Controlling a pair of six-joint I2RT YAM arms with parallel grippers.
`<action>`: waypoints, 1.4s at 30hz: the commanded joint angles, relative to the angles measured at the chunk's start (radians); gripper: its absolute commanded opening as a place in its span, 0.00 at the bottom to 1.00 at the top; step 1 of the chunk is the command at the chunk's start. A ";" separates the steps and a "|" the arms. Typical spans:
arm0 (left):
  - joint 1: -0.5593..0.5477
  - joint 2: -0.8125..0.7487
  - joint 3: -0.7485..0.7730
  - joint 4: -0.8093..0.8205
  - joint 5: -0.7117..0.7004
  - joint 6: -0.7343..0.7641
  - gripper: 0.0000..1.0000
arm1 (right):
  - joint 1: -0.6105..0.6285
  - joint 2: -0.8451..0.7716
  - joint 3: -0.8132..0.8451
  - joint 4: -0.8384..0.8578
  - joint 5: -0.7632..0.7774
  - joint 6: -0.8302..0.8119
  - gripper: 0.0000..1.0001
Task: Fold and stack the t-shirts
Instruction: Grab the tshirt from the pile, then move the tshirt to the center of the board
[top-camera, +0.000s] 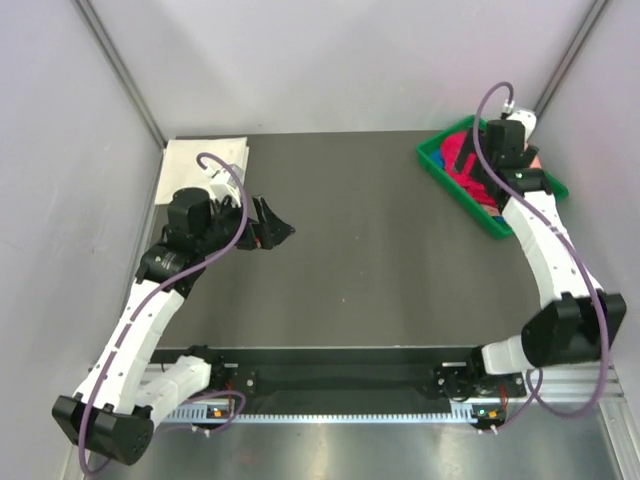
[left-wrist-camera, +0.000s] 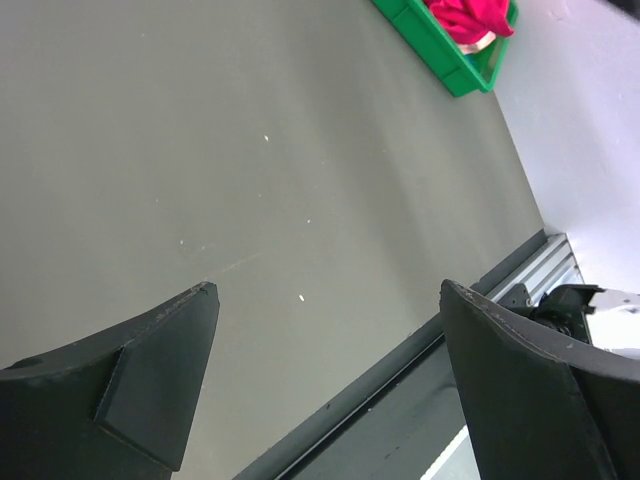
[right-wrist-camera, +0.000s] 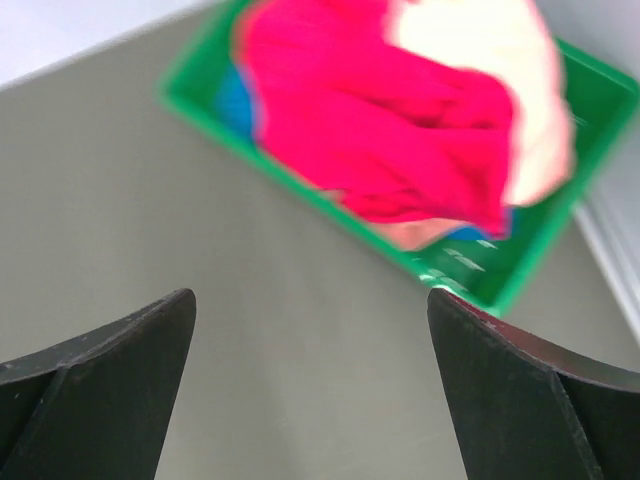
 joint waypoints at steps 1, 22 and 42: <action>0.000 -0.035 -0.003 -0.007 -0.006 -0.009 0.96 | -0.100 0.097 0.057 -0.030 0.019 -0.021 1.00; 0.000 -0.052 -0.008 -0.048 -0.089 -0.007 0.95 | -0.415 0.319 0.204 0.064 -0.340 -0.005 0.00; 0.001 -0.041 0.095 -0.158 -0.352 -0.059 0.95 | 0.223 -0.136 0.159 0.167 -0.858 0.204 0.00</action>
